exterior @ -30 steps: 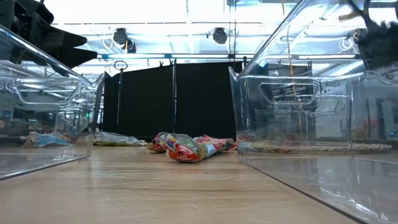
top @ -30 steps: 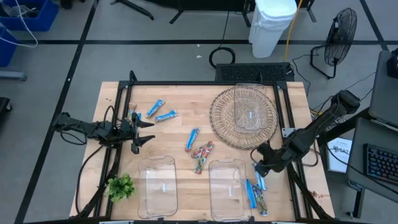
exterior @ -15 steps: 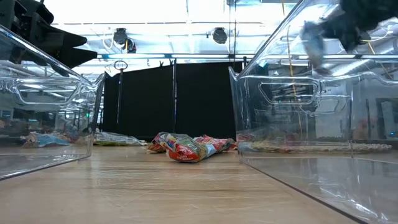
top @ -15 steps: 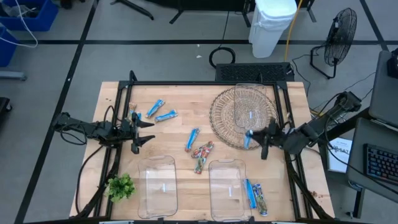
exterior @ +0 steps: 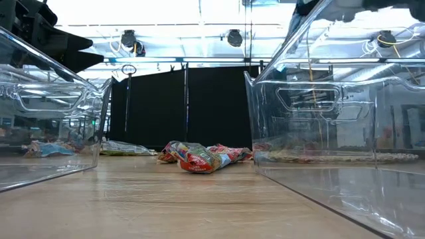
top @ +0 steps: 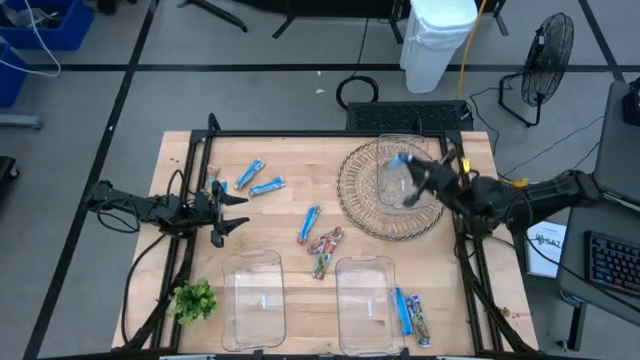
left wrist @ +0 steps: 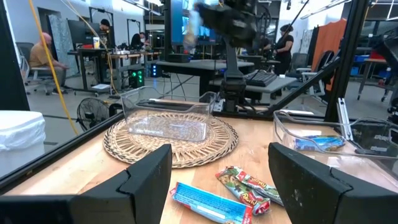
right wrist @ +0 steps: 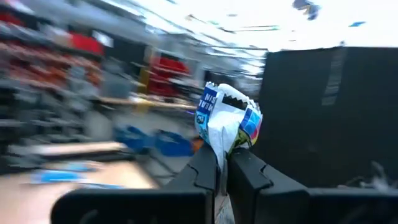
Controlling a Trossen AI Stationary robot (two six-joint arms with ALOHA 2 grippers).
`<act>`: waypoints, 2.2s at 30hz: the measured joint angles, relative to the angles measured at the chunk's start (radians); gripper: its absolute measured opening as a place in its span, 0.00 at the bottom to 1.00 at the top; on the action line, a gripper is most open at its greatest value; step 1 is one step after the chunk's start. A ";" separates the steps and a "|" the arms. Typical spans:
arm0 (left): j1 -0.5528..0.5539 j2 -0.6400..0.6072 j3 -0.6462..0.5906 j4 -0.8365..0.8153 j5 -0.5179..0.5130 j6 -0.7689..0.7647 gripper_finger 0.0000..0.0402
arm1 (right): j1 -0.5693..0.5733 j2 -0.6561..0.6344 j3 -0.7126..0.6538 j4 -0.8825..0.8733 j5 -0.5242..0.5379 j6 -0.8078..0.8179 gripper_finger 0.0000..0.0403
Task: Pick and place Granola Bars by type
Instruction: Put the right blue granola bar into the top transparent bin
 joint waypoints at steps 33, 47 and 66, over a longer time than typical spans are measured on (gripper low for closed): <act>0.000 0.000 0.000 0.000 0.000 0.000 0.66 | -0.846 0.509 0.381 -1.109 -0.732 0.408 0.01; 0.000 0.000 0.000 0.000 0.000 0.000 0.66 | -0.864 0.535 0.373 -1.160 -0.742 0.414 0.02; 0.000 0.000 0.000 0.000 0.000 0.000 0.66 | -0.864 0.535 0.373 -1.160 -0.742 0.432 0.03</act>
